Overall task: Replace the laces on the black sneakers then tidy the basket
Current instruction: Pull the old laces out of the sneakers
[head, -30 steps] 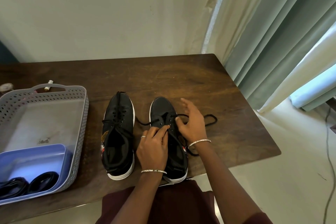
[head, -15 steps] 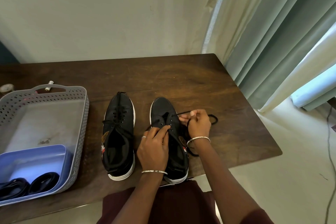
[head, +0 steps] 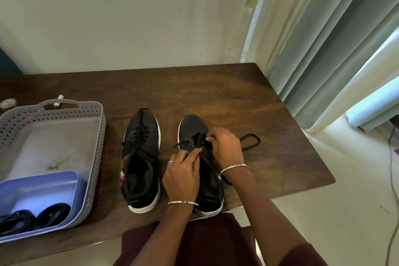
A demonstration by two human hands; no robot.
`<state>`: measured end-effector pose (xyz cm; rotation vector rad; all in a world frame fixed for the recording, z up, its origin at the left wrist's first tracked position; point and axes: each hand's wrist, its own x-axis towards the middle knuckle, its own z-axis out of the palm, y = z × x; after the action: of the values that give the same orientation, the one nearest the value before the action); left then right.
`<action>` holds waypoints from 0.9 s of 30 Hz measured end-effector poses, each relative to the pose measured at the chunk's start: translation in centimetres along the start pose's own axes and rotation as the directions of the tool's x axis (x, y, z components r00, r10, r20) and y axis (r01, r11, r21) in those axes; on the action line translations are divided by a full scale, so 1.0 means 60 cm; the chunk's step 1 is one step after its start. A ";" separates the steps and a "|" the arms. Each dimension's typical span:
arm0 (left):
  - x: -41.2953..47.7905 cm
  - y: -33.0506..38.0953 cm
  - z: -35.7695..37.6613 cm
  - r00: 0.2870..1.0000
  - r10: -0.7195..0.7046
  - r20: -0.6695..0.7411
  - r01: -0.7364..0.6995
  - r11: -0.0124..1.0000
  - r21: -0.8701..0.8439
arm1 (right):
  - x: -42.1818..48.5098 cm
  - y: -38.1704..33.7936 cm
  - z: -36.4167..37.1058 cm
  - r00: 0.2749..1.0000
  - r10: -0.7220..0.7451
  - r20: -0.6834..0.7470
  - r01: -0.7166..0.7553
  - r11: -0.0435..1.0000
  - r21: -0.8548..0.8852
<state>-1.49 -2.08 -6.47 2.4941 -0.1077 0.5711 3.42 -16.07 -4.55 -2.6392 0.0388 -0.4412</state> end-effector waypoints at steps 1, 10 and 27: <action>0.000 0.000 0.000 1.000 0.001 -0.002 -0.001 1.000 0.000 | -0.001 0.003 0.005 1.000 0.027 -0.015 -0.027 1.000 0.007; 0.000 0.003 -0.001 1.000 -0.008 0.016 0.008 1.000 -0.017 | -0.011 0.016 -0.003 0.675 0.721 0.155 -0.560 0.364 0.744; 0.008 0.001 -0.019 0.993 0.009 0.116 0.000 0.997 -0.078 | -0.021 0.021 -0.120 0.803 0.592 -0.066 -0.405 0.624 0.668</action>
<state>-1.49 -1.46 -5.41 2.4509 -0.1773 0.4159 0.04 -20.21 0.59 -1.7662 0.6134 -0.5130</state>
